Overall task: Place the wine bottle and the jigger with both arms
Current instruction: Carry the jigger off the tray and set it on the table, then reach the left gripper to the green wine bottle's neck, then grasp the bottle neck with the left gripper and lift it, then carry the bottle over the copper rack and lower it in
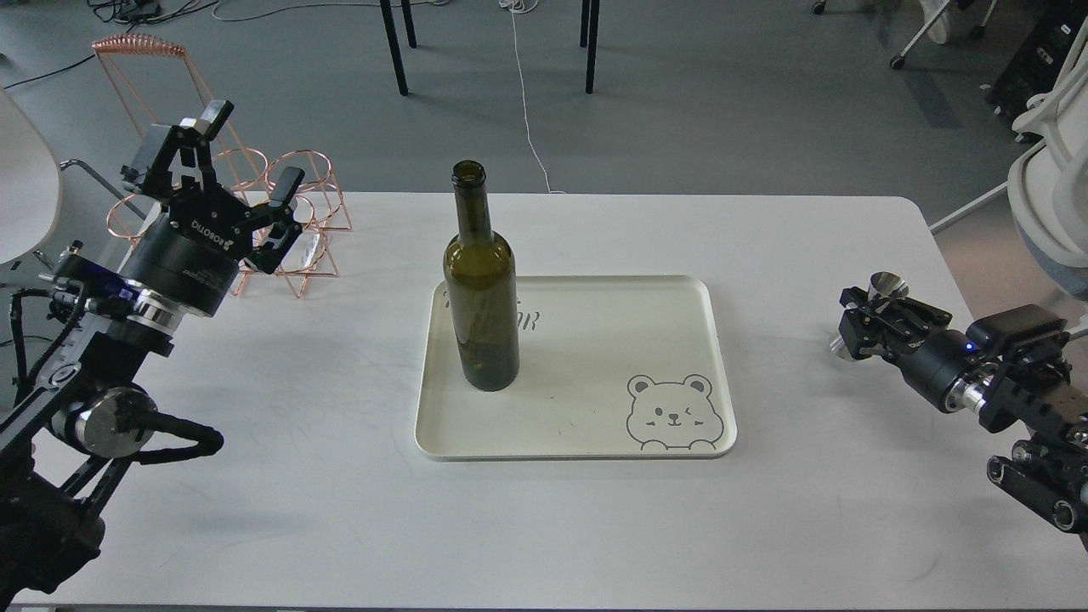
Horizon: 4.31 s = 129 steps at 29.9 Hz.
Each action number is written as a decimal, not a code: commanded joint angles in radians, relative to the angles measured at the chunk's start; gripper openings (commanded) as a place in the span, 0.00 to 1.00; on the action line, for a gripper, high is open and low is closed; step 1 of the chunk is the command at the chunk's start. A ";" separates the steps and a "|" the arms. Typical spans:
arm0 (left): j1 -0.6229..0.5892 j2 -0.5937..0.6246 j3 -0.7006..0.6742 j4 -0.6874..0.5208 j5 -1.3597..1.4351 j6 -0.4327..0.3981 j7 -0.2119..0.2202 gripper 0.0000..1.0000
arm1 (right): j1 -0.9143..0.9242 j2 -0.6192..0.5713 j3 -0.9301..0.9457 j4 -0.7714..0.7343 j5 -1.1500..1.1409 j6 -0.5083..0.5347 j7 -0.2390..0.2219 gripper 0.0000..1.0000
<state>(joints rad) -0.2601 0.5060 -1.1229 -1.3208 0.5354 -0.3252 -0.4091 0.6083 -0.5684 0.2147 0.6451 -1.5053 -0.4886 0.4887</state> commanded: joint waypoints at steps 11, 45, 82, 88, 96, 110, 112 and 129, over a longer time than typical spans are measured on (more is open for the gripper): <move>0.001 0.003 0.000 0.000 0.000 0.000 0.000 0.98 | 0.001 0.016 -0.005 -0.027 0.000 0.000 0.000 0.54; 0.010 0.252 0.008 -0.277 0.608 0.000 -0.080 0.98 | 0.074 -0.527 0.104 0.772 1.270 0.290 0.000 0.97; -0.435 0.075 0.301 -0.140 1.511 0.009 -0.080 0.91 | 0.067 -0.355 0.178 0.763 1.571 0.366 0.000 0.97; -0.461 0.065 0.337 -0.132 1.511 0.009 -0.080 0.38 | 0.067 -0.355 0.178 0.763 1.571 0.366 0.000 0.97; -0.479 0.063 0.353 -0.132 1.511 0.012 -0.080 0.08 | 0.067 -0.355 0.180 0.763 1.571 0.366 0.000 0.97; -0.769 0.236 0.353 -0.013 1.485 0.029 -0.080 0.08 | 0.067 -0.352 0.180 0.762 1.571 0.364 0.000 0.97; -0.813 0.264 0.354 0.052 1.479 0.029 -0.080 0.08 | 0.067 -0.352 0.180 0.762 1.571 0.364 0.000 0.97; -0.824 0.394 0.408 0.224 1.474 0.058 -0.080 0.09 | 0.067 -0.340 0.178 0.762 1.571 0.364 0.000 0.97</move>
<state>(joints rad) -1.0866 0.9008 -0.7243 -1.0972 2.0100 -0.2815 -0.4888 0.6750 -0.9110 0.3934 1.4066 0.0660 -0.1243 0.4887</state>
